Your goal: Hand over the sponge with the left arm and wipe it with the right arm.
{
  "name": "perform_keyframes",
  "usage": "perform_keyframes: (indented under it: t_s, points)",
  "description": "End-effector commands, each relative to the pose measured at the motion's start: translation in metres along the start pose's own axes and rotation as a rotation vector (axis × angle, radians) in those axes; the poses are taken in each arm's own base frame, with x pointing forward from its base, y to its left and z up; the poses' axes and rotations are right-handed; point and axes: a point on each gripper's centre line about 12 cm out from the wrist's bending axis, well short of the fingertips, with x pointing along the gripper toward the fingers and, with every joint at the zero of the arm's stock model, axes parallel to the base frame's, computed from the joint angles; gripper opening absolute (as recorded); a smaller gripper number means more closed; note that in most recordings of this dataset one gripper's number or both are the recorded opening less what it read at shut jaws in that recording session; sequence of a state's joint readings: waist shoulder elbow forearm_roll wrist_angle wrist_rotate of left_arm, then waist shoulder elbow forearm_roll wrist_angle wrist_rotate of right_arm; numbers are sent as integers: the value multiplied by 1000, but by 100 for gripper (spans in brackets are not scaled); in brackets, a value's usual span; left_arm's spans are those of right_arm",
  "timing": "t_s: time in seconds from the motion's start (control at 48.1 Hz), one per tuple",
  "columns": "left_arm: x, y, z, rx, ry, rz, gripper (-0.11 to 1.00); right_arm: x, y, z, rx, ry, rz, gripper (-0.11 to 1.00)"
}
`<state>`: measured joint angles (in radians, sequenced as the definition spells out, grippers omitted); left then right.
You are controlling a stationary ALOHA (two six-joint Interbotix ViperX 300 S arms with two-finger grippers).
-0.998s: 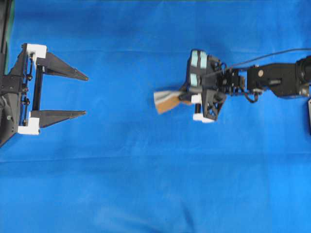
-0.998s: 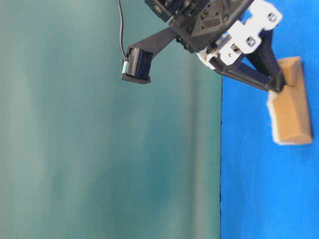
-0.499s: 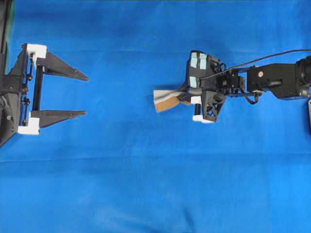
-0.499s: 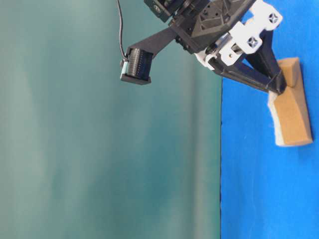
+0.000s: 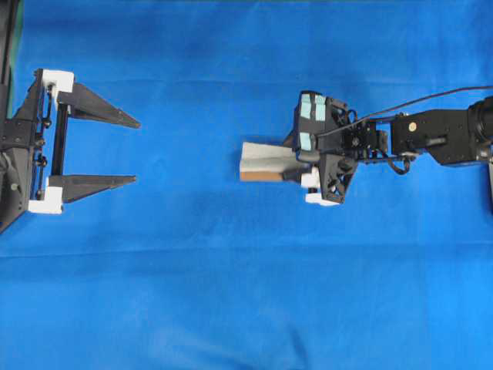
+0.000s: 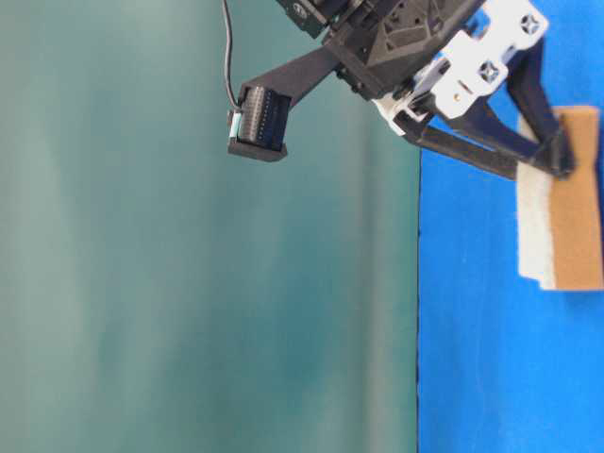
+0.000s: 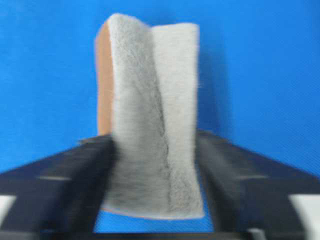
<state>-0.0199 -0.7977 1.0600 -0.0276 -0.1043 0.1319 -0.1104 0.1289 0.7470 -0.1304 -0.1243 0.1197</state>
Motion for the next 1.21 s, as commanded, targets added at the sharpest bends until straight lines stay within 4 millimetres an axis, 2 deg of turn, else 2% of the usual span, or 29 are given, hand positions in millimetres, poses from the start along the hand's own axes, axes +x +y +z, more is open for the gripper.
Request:
perform_keyframes:
  t_s: [0.0,0.145,0.27,0.416,0.54,0.748,1.039,1.185]
  points:
    - [1,1,5,1,-16,5,93,-8,3,20,2,-58,5,72]
    - [1,1,5,1,-16,5,93,-16,5,28,5,-65,6,74]
    - [1,1,5,1,-16,5,93,-30,7,41,-2,-83,5,74]
    - [1,1,5,3,-18,5,93,-57,6,60,-16,-124,-3,74]
    - [1,1,5,4,-19,5,93,-90,6,78,-27,-187,-10,74]
    - [2,1,5,4,-16,5,93,-130,6,90,-41,-282,-15,74]
    - [11,1,-2,4,22,1,93,-130,7,89,-40,-325,-7,74]
    - [7,1,3,6,2,3,93,-139,6,90,-39,-337,-9,74]
